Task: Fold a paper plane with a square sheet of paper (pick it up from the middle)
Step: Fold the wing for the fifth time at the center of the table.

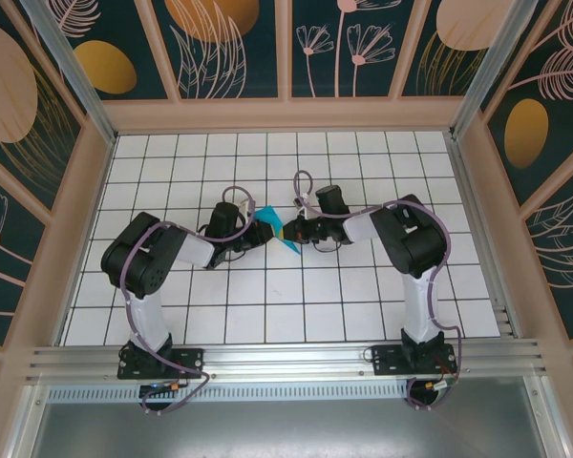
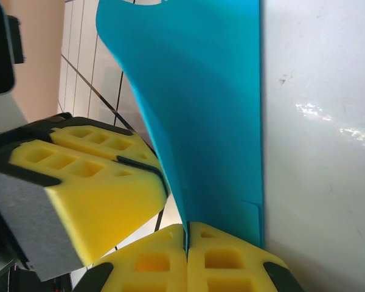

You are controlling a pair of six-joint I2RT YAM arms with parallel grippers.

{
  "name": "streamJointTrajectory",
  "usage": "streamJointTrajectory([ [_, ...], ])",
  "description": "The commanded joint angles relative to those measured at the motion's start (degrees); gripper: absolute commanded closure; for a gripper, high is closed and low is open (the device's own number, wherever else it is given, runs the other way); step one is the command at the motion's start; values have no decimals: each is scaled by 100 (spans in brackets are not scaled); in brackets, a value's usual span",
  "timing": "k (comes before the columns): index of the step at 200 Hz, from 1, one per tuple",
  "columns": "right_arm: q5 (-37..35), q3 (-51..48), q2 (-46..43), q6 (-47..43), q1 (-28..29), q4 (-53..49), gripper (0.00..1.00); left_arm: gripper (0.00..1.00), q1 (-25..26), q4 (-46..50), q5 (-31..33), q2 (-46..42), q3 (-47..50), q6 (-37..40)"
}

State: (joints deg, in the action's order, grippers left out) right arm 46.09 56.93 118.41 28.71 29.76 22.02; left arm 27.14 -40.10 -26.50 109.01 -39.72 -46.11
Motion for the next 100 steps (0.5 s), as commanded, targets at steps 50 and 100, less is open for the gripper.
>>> streamJointTrajectory([
  [50, -658, -355, 236, -83, -18, -312, 100, 87, -7, -301, -109, 195, -69, -68],
  [100, -724, -297, 288, -89, -13, -453, 100, 87, -9, -506, -99, 178, -76, -83],
])
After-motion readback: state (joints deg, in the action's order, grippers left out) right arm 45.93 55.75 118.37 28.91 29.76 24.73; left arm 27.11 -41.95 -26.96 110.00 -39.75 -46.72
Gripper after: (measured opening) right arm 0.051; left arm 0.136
